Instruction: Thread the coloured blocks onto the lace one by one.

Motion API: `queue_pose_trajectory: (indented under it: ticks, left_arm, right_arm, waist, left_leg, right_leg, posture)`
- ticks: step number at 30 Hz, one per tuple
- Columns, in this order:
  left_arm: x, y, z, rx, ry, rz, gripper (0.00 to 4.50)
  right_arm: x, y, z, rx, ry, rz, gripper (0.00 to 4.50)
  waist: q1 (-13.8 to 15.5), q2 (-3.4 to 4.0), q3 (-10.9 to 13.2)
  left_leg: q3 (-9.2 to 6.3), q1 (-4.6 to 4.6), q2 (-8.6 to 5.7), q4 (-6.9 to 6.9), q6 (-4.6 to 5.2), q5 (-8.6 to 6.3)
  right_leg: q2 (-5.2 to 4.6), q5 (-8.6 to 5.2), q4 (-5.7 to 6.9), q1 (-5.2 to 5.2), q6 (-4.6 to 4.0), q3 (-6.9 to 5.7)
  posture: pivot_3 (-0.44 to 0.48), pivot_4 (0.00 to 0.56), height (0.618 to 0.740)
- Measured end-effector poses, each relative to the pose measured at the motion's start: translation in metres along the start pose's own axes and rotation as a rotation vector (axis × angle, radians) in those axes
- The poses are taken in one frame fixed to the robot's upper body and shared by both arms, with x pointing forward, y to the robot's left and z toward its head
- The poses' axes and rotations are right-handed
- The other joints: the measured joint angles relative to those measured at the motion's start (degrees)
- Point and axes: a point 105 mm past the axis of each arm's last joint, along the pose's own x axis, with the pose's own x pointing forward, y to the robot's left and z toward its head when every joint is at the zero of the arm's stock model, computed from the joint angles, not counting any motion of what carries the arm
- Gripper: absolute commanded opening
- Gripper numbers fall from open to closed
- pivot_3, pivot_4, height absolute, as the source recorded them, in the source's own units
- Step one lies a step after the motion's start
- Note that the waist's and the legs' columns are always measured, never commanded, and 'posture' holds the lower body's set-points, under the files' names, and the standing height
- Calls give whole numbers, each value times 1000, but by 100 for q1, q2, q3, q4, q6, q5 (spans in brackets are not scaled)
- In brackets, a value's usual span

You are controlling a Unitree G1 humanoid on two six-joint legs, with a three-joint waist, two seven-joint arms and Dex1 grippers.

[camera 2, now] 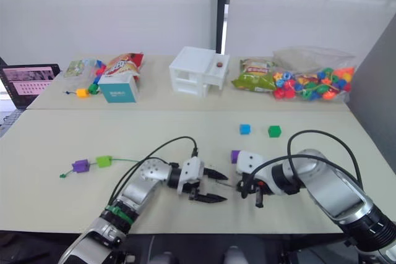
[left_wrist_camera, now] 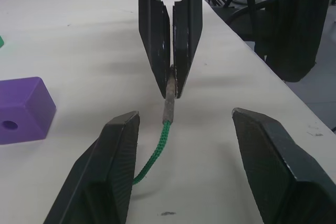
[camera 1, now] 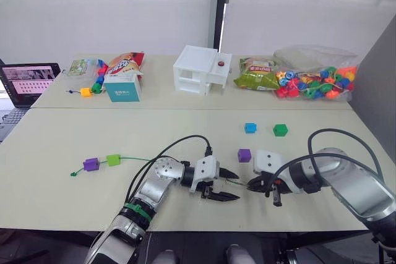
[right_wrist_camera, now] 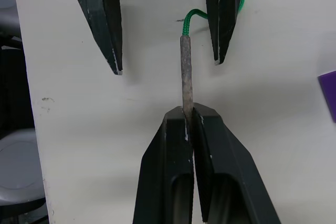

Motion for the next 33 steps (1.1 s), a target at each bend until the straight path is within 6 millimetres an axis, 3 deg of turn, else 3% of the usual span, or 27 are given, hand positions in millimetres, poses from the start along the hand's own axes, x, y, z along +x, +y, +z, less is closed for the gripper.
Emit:
queue_pose_trajectory:
  ticks: [6, 11, 16, 28, 33]
  left_arm:
    - [1, 2, 1, -12, -7, 14, 3107]
    - [3, 1, 1, -30, -13, 11, 1703]
    - [7, 2, 4, -42, -37, 13, 14]
    - [8, 2, 4, -49, -40, 7, 14]
    - [9, 1, 4, -49, -41, 3, 0]
  right_arm:
    - [-1, 0, -1, -1, 6, -2, 0]
    - [-1, 0, -1, -1, 6, -2, 0]
    - [0, 0, -1, -1, 6, 3, 0]
    - [-1, 1, -2, -1, 13, 2, 0]
    - [-9, 5, -8, 39, 19, -9, 1678]
  waist:
    - [1, 0, 0]
    - [1, 0, 0]
    - [1, 0, 0]
    - [2, 0, 0]
    - [24, 0, 0]
  left_leg:
    - [0, 0, 0, 0, 0, 0]
    - [0, 0, 0, 0, 0, 0]
    - [0, 0, 0, 0, 0, 0]
    - [0, 1, 0, -1, 0, 0]
    - [-1, 0, -1, 0, 0, 0]
  right_leg:
    - [0, 0, 0, 0, 0, 0]
    - [0, 0, 0, 0, 0, 0]
    - [0, 0, -1, 0, 0, 0]
    - [0, 0, -1, 0, 0, 0]
    - [-1, 0, -4, 2, 0, 0]
  posture:
    - [0, 150, 740]
    - [0, 150, 740]
    - [0, 150, 740]
    - [0, 150, 740]
    - [0, 150, 740]
